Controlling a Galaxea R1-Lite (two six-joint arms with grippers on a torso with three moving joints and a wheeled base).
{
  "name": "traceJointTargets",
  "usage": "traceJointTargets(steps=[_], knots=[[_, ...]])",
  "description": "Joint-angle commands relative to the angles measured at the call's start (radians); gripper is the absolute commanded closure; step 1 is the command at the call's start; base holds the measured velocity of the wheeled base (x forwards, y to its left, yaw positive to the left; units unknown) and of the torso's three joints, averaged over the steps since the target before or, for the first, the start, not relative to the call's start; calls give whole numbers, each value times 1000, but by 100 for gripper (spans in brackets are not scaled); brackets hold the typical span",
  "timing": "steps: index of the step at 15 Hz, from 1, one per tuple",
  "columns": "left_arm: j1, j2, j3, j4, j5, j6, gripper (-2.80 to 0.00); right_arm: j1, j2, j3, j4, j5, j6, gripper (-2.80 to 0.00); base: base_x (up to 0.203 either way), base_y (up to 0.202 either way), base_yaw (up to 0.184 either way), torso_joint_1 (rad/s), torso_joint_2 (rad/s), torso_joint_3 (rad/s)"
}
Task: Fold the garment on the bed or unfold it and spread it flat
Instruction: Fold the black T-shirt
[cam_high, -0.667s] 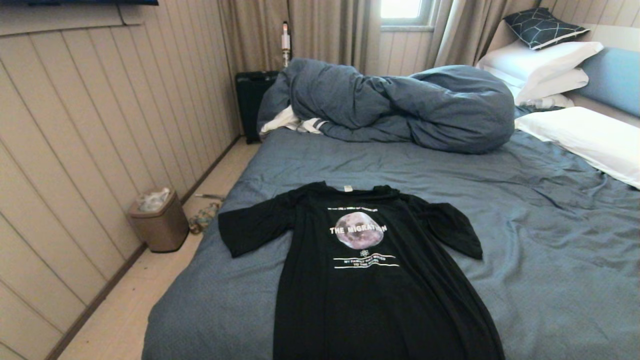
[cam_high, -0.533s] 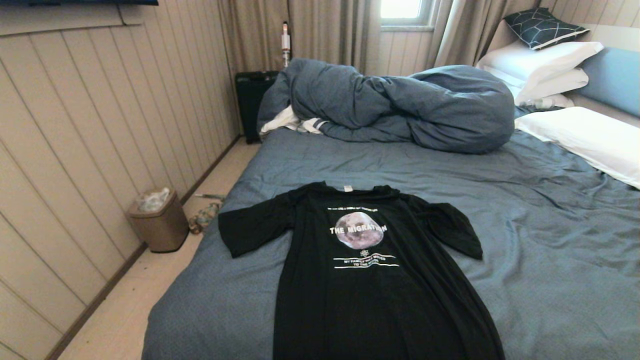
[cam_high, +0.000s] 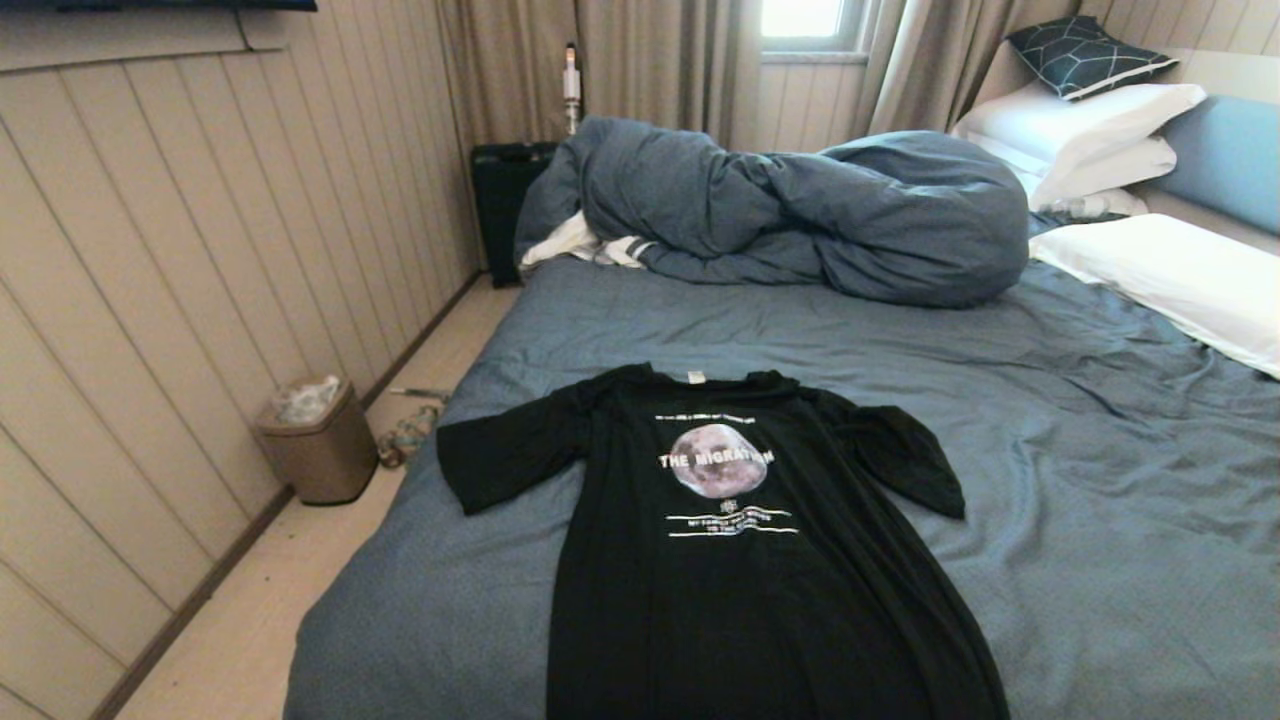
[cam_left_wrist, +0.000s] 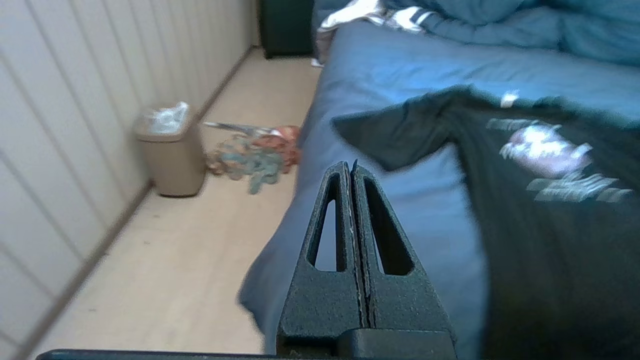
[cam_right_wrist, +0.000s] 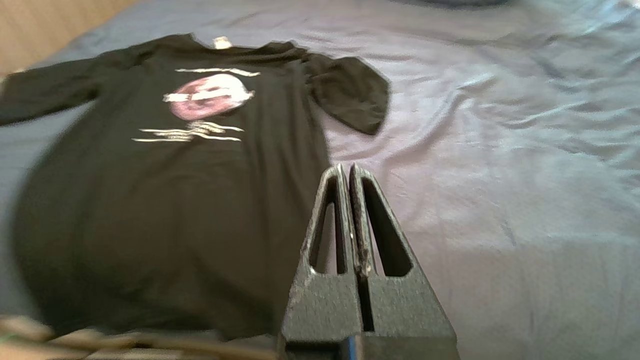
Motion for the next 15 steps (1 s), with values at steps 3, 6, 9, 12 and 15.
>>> traceJointTargets(steps=[3,6,9,12,15], knots=[[-4,485,-261,-47,-46,-77,0,38,467,-295,15,4,47,0,0,0,0,0,0,0],[-6,790,-457,-115,-77,-163,0,57,837,-575,13,6,99,0,0,0,0,0,0,0],[-6,1058,-664,-144,-131,-276,0,60,1202,-876,17,6,145,0,0,0,0,0,0,0],[-26,1315,-826,-184,-165,-340,0,56,1525,-1241,63,6,198,0,0,0,0,0,0,0],[-58,1480,-912,-292,-172,-386,0,8,1771,-1473,120,5,273,0,0,0,0,0,0,0]])
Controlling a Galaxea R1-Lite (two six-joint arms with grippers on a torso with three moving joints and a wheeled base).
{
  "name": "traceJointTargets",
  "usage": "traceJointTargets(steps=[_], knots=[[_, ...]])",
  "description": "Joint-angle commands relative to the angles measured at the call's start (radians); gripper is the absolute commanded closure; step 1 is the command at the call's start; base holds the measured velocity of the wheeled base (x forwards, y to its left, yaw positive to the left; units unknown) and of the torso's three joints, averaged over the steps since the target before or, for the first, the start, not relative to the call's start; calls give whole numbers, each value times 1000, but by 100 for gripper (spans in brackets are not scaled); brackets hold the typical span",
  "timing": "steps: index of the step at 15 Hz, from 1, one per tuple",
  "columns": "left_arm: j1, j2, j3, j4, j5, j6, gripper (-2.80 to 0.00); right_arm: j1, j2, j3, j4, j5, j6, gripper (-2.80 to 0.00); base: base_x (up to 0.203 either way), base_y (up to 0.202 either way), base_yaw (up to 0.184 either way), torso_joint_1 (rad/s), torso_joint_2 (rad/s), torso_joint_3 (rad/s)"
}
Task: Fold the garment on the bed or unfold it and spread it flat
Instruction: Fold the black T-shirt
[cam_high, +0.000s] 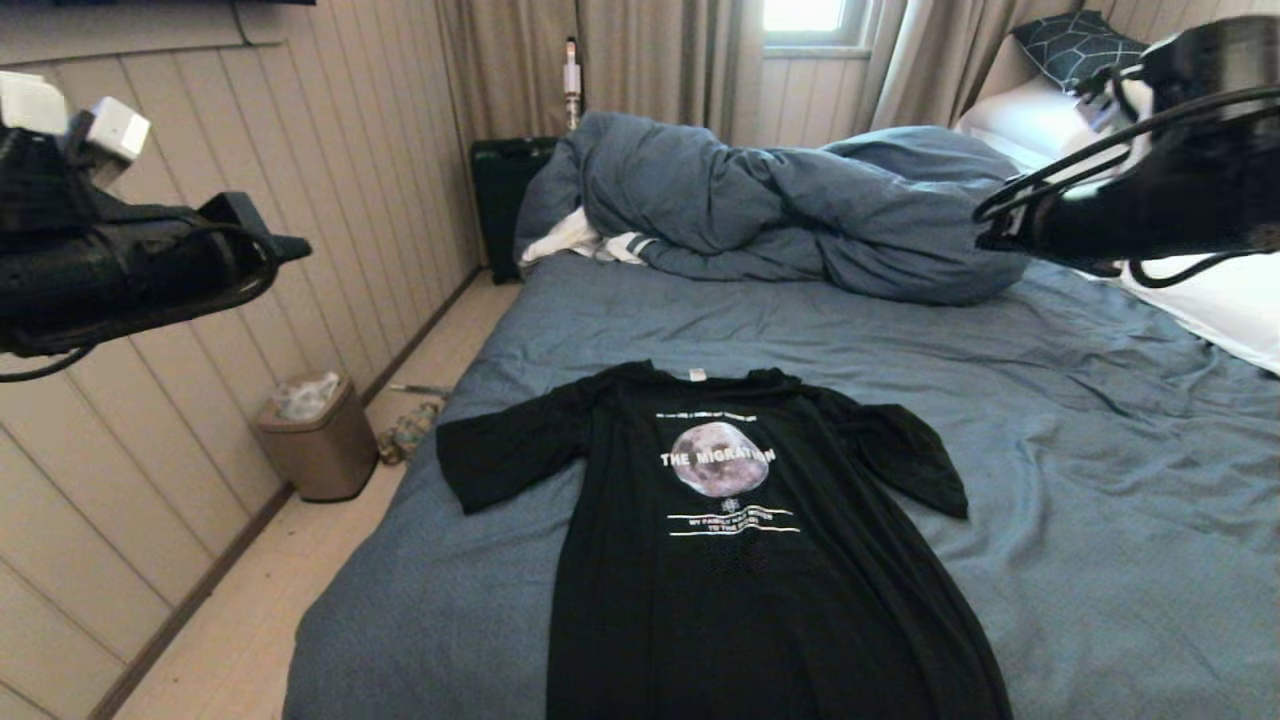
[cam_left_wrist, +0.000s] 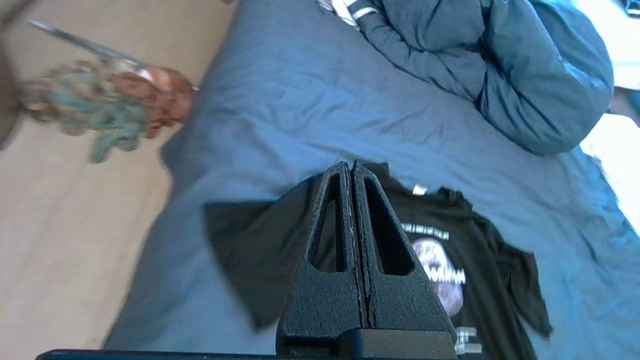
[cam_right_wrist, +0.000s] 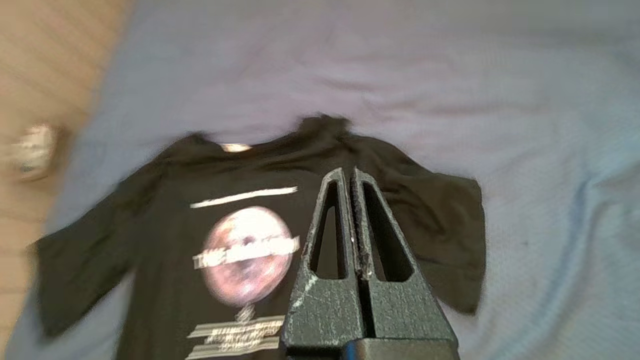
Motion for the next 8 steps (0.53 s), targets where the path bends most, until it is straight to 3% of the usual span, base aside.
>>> traceJointTargets(steps=[1,4,6,8], knots=[[-24,145,-27,-34,-1,-18,0,-36,215,-87,12,0,15,0,0,0,0,0,0,0],[-31,171,-13,-46,-2,-37,0,-107,298,-131,26,1,39,0,0,0,0,0,0,0],[-31,175,-5,-46,-2,-83,0,-111,302,-98,28,1,43,0,0,0,0,0,0,0],[-31,170,22,-48,-4,-90,0,-114,336,-88,27,-5,41,0,0,0,0,0,0,0]])
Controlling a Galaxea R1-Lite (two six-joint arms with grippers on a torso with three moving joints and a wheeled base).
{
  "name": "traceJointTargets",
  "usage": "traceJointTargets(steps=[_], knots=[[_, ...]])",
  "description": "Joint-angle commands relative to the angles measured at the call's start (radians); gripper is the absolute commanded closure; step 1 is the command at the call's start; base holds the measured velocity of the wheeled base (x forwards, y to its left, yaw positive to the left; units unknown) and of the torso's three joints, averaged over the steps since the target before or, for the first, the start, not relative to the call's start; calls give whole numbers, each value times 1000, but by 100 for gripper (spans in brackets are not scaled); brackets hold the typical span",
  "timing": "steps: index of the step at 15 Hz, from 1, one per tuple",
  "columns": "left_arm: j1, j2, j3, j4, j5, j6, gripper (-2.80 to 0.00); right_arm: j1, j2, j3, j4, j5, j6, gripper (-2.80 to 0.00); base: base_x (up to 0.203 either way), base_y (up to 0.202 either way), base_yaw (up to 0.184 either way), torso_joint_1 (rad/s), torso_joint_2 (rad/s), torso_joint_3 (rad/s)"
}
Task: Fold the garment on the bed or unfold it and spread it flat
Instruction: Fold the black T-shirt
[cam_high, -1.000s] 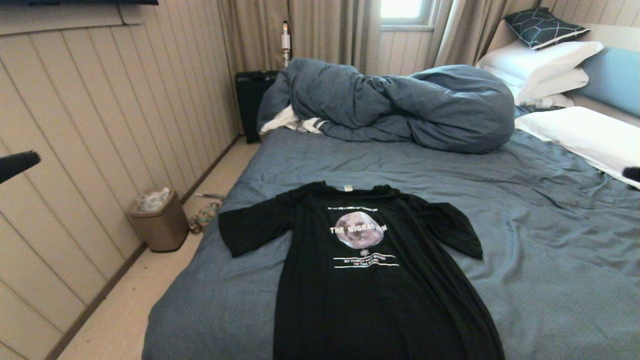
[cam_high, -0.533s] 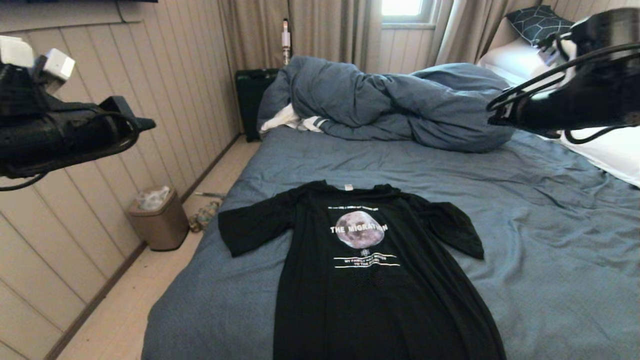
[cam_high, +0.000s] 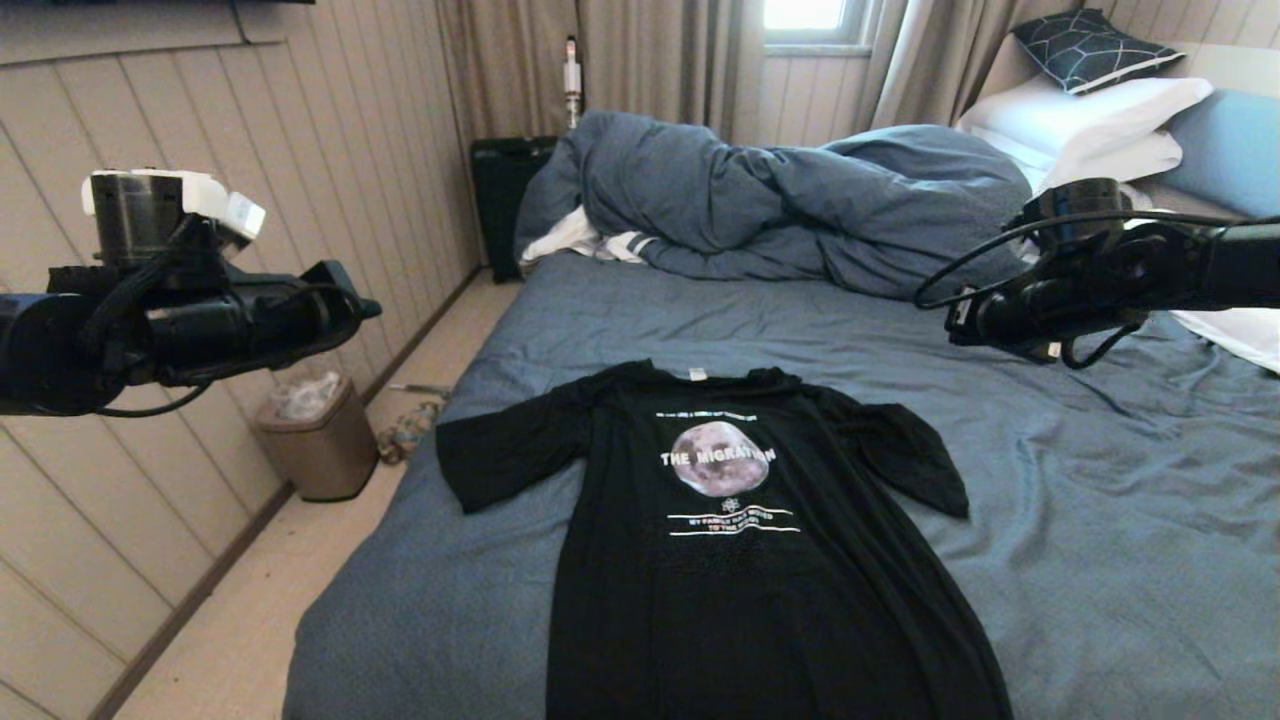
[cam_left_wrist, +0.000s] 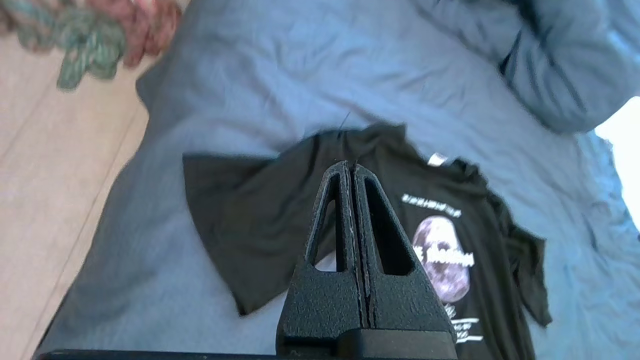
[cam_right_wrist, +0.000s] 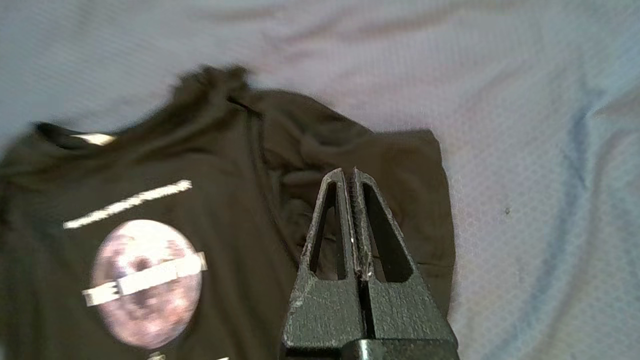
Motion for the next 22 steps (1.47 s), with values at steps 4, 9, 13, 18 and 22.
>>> traceJointTargets(steps=[4,9,13,18,22], knots=[[1,0,83,-93,0,-6,0,-19,97,-5,2,-5,-12,0,0,0,0,0,0,0],[5,4,94,-125,1,-34,0,-14,157,-12,2,-5,-34,0,0,0,0,0,0,0],[6,32,91,-126,3,-34,0,-15,193,17,5,-6,-54,-280,0,0,0,0,0,0],[6,40,91,-124,3,-34,0,-14,198,58,4,-6,-83,-280,0,0,0,0,0,0],[5,48,90,-124,3,-34,0,-13,182,154,-9,-6,-87,-280,0,0,0,0,0,0]])
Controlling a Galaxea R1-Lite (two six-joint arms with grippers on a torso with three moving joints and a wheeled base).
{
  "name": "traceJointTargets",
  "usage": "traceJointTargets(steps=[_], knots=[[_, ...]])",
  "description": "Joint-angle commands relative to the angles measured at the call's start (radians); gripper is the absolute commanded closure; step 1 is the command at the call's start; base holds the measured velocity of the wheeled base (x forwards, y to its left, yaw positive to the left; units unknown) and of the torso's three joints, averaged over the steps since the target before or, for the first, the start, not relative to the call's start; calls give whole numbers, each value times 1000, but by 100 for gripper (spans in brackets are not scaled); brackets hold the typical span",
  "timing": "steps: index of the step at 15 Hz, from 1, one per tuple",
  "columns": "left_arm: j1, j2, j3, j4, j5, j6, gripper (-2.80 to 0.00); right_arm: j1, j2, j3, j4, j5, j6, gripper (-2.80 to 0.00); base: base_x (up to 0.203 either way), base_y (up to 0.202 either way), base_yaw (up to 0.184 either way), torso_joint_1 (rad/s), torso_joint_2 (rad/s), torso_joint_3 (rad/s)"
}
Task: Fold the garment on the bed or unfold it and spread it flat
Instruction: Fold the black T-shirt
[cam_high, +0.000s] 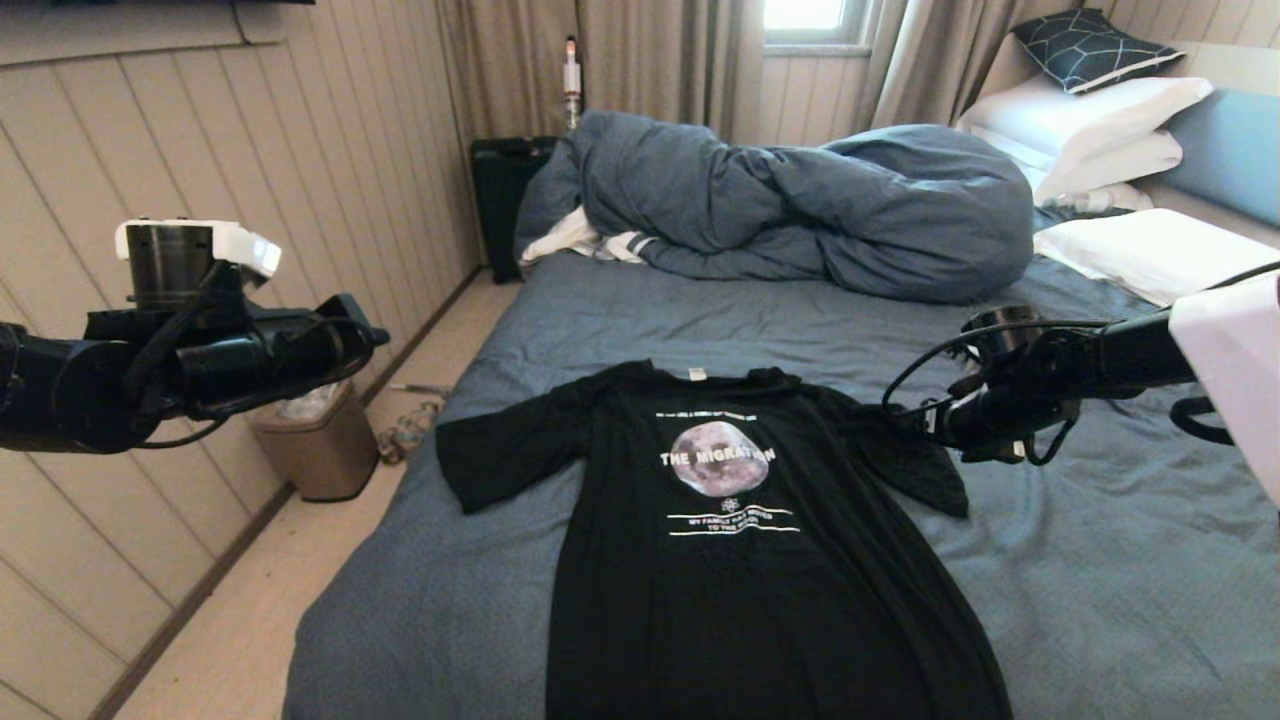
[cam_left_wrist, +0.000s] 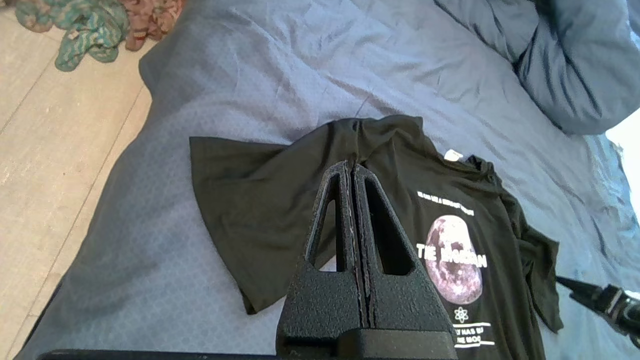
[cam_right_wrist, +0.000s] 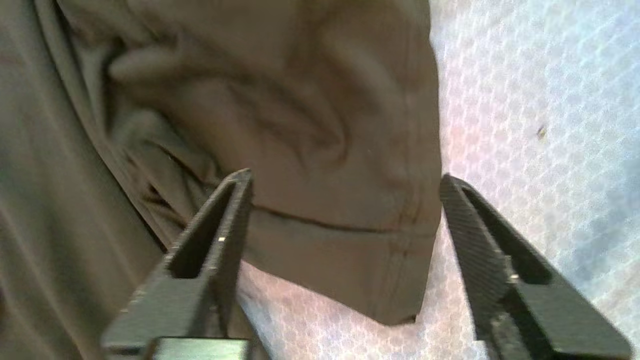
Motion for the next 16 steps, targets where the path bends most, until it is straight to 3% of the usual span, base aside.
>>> traceJointTargets(steps=[1,4,7,16], knots=[[-1,1,1,-4,-1,-4,0,-1,-6,17,1,1,1,-280,0,0,0,0,0,0],[-1,1,5,-5,-6,-2,0,-8,-5,64,-1,2,2,-280,0,0,0,0,0,0],[-1,2,5,-5,-6,-4,0,-42,-1,107,-86,8,-4,-280,0,0,0,0,0,0],[0,-2,8,-6,-15,-7,0,-24,26,110,-91,1,-8,-280,0,0,0,0,0,0]])
